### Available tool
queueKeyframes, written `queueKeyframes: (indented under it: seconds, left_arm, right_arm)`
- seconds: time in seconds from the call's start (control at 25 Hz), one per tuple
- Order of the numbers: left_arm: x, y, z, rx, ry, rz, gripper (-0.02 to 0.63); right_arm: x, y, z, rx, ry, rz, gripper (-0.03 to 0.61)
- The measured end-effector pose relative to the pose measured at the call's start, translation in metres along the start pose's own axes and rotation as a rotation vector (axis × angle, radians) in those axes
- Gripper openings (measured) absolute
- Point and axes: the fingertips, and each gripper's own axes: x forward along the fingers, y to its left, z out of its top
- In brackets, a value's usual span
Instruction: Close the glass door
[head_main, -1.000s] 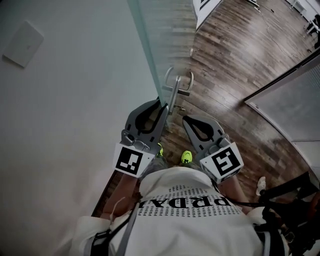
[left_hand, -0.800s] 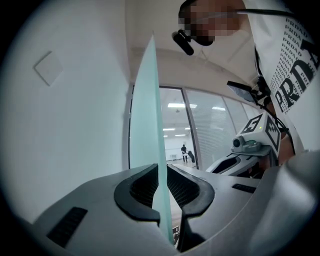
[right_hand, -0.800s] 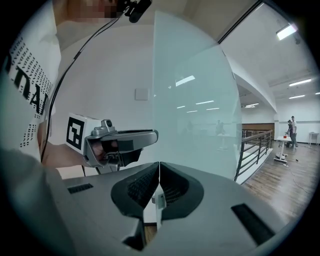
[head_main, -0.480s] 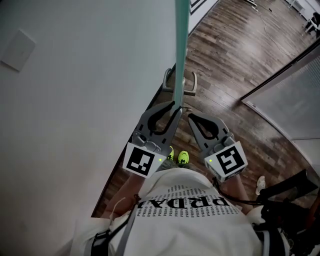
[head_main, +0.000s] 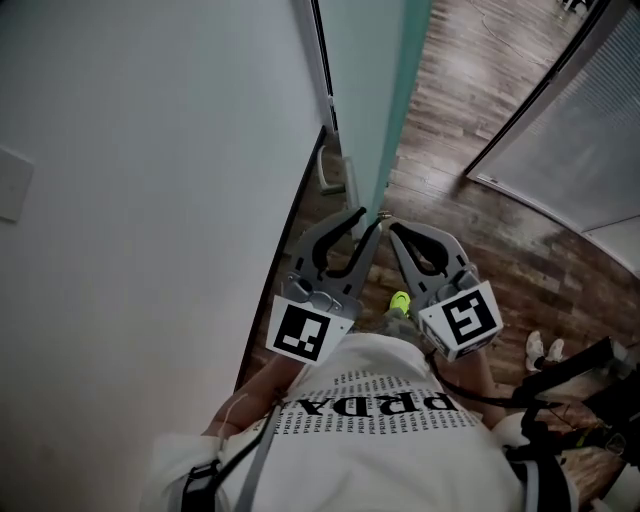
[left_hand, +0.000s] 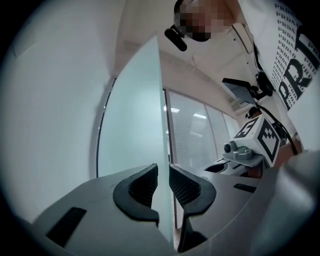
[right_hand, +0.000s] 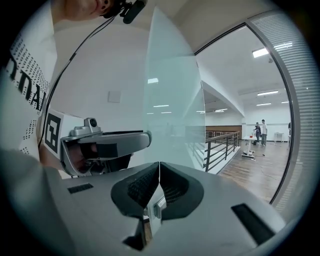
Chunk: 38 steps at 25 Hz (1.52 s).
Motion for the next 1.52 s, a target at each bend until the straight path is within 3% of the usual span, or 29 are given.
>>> queueKeyframes:
  seconds: [0.24,0.44,0.68,0.92,1.08,1.28,1.36,1.44,1.52]
  left_arm:
    - [0.010,-0.018,-0.006,-0.015,-0.015,0.000,0.071]
    - [-0.014,-0.029,-0.027,-0.013,-0.039,0.045,0.071]
    - [0.020,-0.053,-0.022,0.016,-0.042,0.093,0.071]
    - [0.026,-0.056,-0.025,0.023,-0.063,0.095,0.072]
    - [0.036,-0.067,-0.026,0.030,-0.061,0.028,0.074]
    - [0.048,-0.083,-0.038,0.121,-0.057,-0.114,0.071]
    - [0.048,-0.091,-0.045,0.138,-0.090,-0.171,0.055]
    - [0.051,-0.100,-0.041,0.159,-0.142,-0.209,-0.005]
    - [0.057,-0.104,-0.038,0.171,-0.172,-0.225,-0.005]
  right_arm:
    - [-0.008,-0.014,-0.005,-0.037,-0.004,0.043,-0.002]
    - [-0.013,0.008,-0.020,-0.110,-0.010,0.114,-0.002]
    - [-0.035,-0.031,-0.017,-0.147,-0.002,0.188,-0.002]
    - [-0.044,-0.032,-0.028,-0.196,0.010,0.218,-0.002]
    - [-0.053,-0.037,-0.029,-0.178,-0.004,0.174,-0.002]
    - [-0.063,-0.047,-0.019,-0.093,-0.086,0.076,0.000]
    - [-0.070,-0.050,-0.015,-0.064,-0.127,0.033,0.003]
    - [-0.079,-0.061,-0.012,-0.075,-0.145,-0.010,0.018]
    - [-0.085,-0.074,-0.008,-0.108,-0.157,-0.046,0.040]
